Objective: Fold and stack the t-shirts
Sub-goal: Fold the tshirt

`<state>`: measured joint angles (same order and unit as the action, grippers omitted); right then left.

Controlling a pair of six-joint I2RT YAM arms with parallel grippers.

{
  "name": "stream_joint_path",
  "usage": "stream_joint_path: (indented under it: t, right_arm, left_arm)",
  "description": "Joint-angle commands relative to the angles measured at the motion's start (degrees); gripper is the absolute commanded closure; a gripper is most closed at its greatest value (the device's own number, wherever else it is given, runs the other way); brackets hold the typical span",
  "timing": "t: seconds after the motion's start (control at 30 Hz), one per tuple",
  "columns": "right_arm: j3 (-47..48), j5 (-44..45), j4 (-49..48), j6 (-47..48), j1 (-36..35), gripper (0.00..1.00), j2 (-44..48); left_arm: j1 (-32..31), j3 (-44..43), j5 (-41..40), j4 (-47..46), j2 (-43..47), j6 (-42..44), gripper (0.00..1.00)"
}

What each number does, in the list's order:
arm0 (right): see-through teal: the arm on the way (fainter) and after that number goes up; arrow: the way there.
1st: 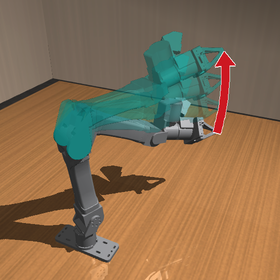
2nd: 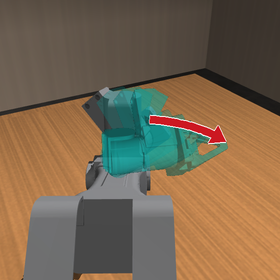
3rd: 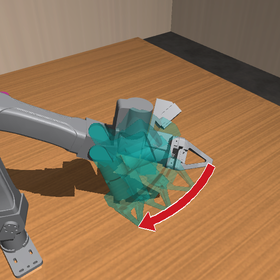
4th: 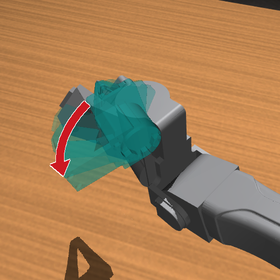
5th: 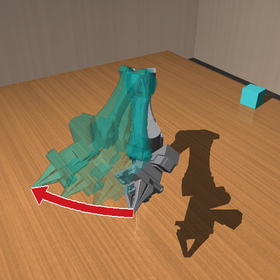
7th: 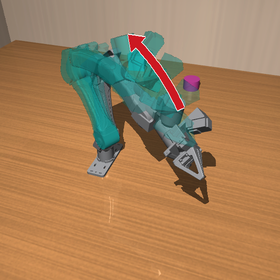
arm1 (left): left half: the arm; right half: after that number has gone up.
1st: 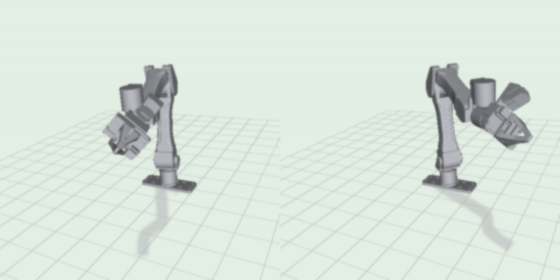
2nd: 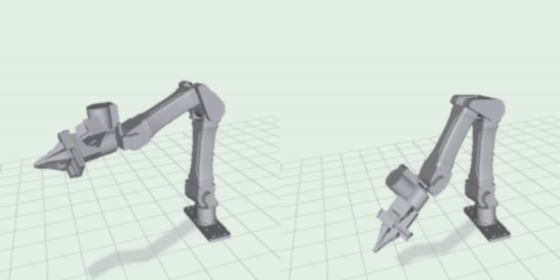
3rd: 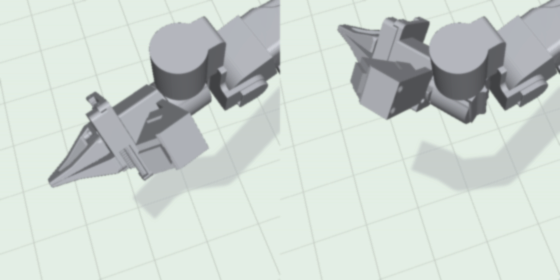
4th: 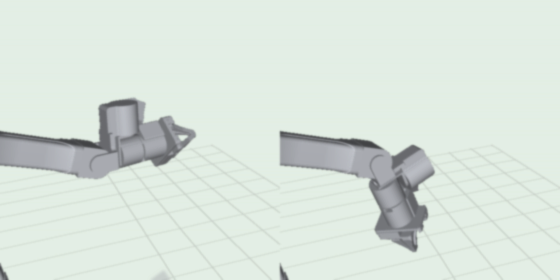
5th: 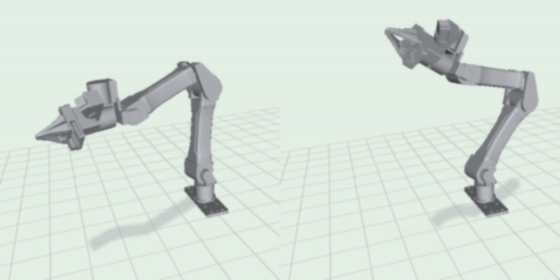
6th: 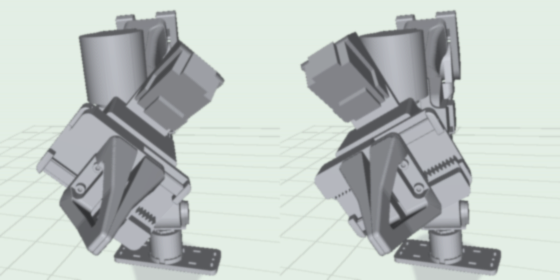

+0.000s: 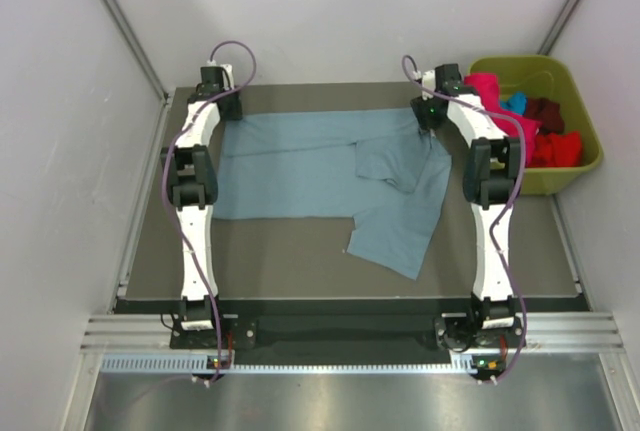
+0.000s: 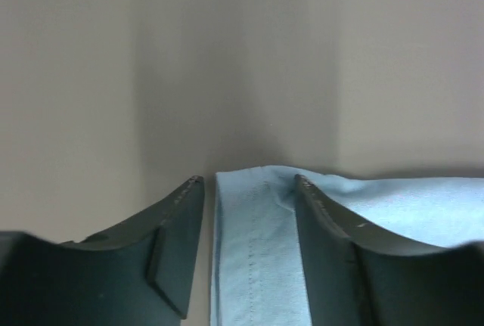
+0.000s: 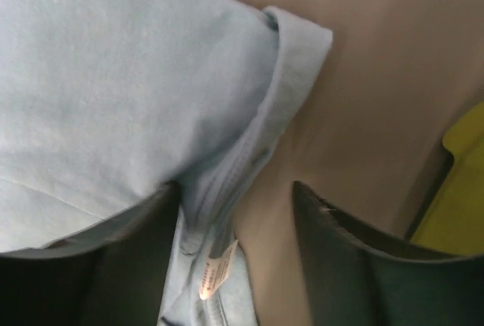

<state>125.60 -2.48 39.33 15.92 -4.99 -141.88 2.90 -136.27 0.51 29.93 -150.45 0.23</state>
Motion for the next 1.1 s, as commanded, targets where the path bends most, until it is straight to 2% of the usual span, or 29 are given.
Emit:
stream_joint_path:
  t: [0.0,0.07,0.23,0.37,0.43,0.47,0.57,0.67,0.77,0.9,1.07]
  right_arm:
    - [-3.5,0.7,-0.4,0.8,-1.1,0.36,4.1]
    - [-4.6,1.1,-0.4,1.0,-1.0,0.28,8.1]
    - [-9.6,-1.2,-0.5,-0.7,-0.7,0.25,20.7]
    - [-16.5,-5.0,0.6,0.1,-1.2,0.25,29.8]
    - [-24.0,-6.5,0.5,2.8,-1.6,0.24,36.3]
    - [-30.4,-8.9,0.3,4.2,-1.7,0.24,38.5]
    - [-42.6,-11.3,-1.0,9.3,-2.2,0.27,46.0]
    - [-51.0,-13.7,-2.0,11.8,-2.8,0.32,50.8]
    - [-57.4,-15.7,0.4,15.9,-4.6,0.36,54.1]
    - [-63.6,-16.9,6.0,23.5,-10.9,0.39,59.4]
    - [-70.7,-19.3,11.6,31.2,-17.8,0.39,71.4]
  left_arm:
    - [-0.3,2.3,-4.4,0.6,3.8,1.8,0.43]
    - [-0.3,3.4,-5.4,1.0,6.7,1.9,0.42]
    - [-0.3,7.4,-6.8,2.4,16.5,2.7,0.43]
    - [-0.3,15.0,-8.7,4.2,24.5,2.3,0.43]
    - [-0.2,21.5,-8.3,6.0,29.7,0.8,0.43]
    - [0.0,27.4,-6.9,6.2,31.6,0.2,0.44]
    - [0.2,38.0,-2.1,7.7,37.9,-2.2,0.46]
    - [0.4,43.9,4.6,10.7,41.7,-3.9,0.51]
    - [0.4,50.2,6.7,8.9,46.8,-3.8,0.51]
    - [0.4,52.6,3.9,9.2,50.1,-1.6,0.51]
    - [0.4,53.6,1.1,10.1,52.0,1.2,0.51]
